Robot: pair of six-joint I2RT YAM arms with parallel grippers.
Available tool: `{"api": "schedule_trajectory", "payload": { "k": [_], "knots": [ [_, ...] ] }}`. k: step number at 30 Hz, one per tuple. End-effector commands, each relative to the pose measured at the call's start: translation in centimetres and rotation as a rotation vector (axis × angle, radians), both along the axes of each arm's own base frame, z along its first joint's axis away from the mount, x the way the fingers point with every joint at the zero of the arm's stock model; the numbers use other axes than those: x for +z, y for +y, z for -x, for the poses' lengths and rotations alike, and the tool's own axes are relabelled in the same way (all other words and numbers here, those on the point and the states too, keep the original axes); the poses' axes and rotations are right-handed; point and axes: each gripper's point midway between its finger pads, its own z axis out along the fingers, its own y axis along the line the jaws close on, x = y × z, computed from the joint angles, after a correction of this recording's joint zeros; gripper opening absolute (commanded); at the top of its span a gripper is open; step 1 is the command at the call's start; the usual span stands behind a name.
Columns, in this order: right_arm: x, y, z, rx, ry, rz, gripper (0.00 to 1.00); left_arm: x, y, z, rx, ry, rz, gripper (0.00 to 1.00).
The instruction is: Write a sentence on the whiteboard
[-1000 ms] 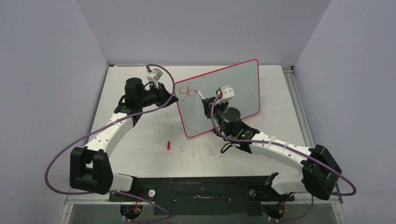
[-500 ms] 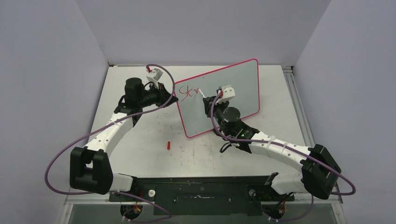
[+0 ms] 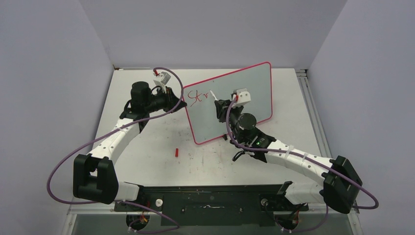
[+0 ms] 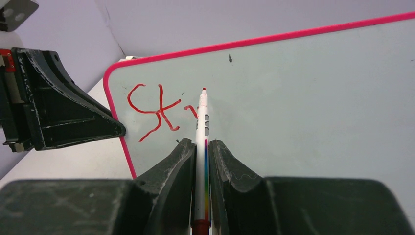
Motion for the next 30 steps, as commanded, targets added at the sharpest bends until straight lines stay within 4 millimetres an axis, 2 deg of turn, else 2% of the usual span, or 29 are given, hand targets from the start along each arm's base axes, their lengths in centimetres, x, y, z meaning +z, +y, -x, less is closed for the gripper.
{"api": "schedule_trajectory", "payload": {
  "k": [1, 19, 30],
  "knots": [
    [1.9, -0.9, 0.2, -0.035, -0.032, -0.035, 0.05, 2.5, -0.3, 0.5, -0.022, -0.070, 0.025, 0.00],
    [-0.4, -0.9, -1.1, -0.047, 0.005, -0.020, 0.05, 2.4, -0.2, 0.5, -0.023, -0.070, 0.016, 0.00],
    [-0.8, -0.4, -1.4, -0.033, 0.013, -0.016, 0.05, 2.4, -0.2, 0.5, -0.025, -0.069, 0.015, 0.00]
  ]
}}
